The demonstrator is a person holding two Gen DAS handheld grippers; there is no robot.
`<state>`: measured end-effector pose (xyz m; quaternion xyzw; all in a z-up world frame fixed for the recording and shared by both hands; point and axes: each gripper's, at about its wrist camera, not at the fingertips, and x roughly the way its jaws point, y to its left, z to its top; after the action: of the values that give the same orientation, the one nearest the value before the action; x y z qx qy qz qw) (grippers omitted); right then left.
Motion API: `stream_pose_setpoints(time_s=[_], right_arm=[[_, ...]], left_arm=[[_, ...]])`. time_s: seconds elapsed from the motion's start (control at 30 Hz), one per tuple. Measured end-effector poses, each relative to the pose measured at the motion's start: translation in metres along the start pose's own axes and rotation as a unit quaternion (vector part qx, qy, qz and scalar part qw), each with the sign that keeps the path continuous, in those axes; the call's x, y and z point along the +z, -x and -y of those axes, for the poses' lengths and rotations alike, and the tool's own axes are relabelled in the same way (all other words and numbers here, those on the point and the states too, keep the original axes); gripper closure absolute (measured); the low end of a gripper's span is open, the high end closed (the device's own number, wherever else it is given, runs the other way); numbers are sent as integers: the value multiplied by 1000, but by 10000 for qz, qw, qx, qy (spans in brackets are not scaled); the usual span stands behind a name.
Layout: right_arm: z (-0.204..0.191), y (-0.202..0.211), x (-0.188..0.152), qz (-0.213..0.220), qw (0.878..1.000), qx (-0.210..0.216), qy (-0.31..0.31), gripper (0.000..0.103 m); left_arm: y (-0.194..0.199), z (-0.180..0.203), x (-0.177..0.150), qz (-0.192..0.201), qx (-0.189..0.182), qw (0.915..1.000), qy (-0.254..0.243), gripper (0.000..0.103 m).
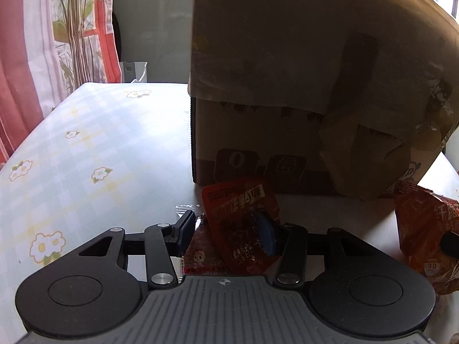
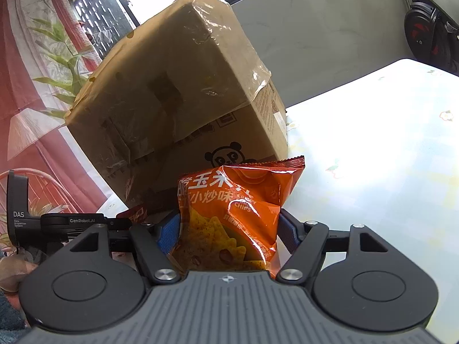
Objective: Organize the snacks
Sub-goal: 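Grasp the orange corn chip bag with right tool while left tool grasps red strip packet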
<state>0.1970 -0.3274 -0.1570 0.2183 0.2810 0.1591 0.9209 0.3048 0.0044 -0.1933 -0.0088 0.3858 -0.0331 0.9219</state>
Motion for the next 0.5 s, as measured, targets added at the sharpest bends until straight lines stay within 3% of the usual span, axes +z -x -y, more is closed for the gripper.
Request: stream_pose_setpoints(time_s=[0.2, 0.37, 0.4, 0.47, 0.5], right_arm=[[-1, -2, 1, -61, 9999, 5, 85, 31], [-1, -3, 1, -100, 9999, -20, 58, 31], [-1, -4, 2, -109, 9999, -22, 58, 31], [-1, -5, 2, -121, 9999, -23, 55, 31], [-1, -5, 3, -124, 9999, -18, 53, 31]], left_arm=[[-7, 4, -2, 18, -84, 10000, -30, 45], [-6, 10, -9, 35, -82, 9997, -214, 46], [-5, 12, -10, 49, -78, 9996, -285, 49], [-1, 15, -14, 99, -136, 9993, -345, 71], [2, 16, -16, 124, -153, 9992, -344, 77]])
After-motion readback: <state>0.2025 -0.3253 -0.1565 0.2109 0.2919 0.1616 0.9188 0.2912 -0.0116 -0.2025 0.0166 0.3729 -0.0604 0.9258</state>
